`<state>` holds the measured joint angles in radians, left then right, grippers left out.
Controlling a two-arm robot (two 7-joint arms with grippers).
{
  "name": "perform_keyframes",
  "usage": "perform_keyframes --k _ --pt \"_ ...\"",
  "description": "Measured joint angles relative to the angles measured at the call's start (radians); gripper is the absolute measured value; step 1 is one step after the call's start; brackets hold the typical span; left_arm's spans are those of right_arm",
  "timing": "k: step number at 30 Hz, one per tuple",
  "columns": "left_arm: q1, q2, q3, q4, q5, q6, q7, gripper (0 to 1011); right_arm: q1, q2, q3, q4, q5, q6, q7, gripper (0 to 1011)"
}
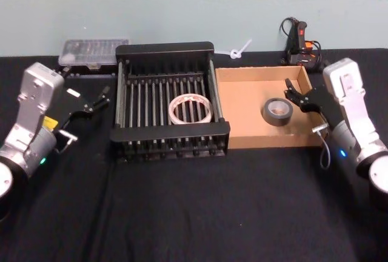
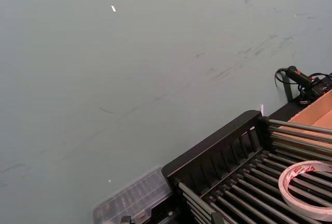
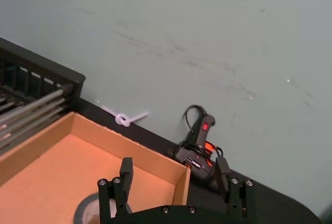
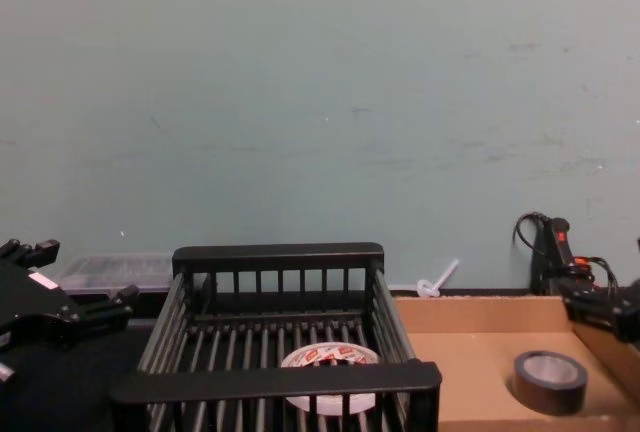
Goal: Pick up the white tape and place it into the black box , Pick up the silver tape and place it into the brown box.
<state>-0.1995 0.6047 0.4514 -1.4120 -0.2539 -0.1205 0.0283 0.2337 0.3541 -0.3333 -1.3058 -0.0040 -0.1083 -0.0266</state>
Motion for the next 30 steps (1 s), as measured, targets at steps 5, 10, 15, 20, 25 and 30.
perform_keyframes --k 5,10,15,20,25,30 --pt "0.000 0.000 0.000 0.000 0.000 0.000 0.000 1001 -0.012 -0.018 0.015 0.021 -0.015 -0.014 -0.021 1002" --pt "0.000 0.000 0.000 0.000 0.000 0.000 0.000 1001 -0.017 -0.028 0.028 0.023 -0.018 -0.009 -0.030 1003" --pt "0.000 0.000 0.000 0.000 0.000 0.000 0.000 1001 -0.016 -0.026 0.027 0.023 -0.018 -0.008 -0.029 1002" --pt "0.000 0.000 0.000 0.000 0.000 0.000 0.000 1001 -0.015 -0.025 0.025 0.022 -0.017 -0.008 -0.028 1002" --pt "0.000 0.000 0.000 0.000 0.000 0.000 0.000 1001 -0.015 -0.024 0.024 0.022 -0.017 -0.007 -0.027 1002" --pt "0.000 0.000 0.000 0.000 0.000 0.000 0.000 1001 -0.015 -0.023 0.023 0.021 -0.017 -0.007 -0.026 1002"
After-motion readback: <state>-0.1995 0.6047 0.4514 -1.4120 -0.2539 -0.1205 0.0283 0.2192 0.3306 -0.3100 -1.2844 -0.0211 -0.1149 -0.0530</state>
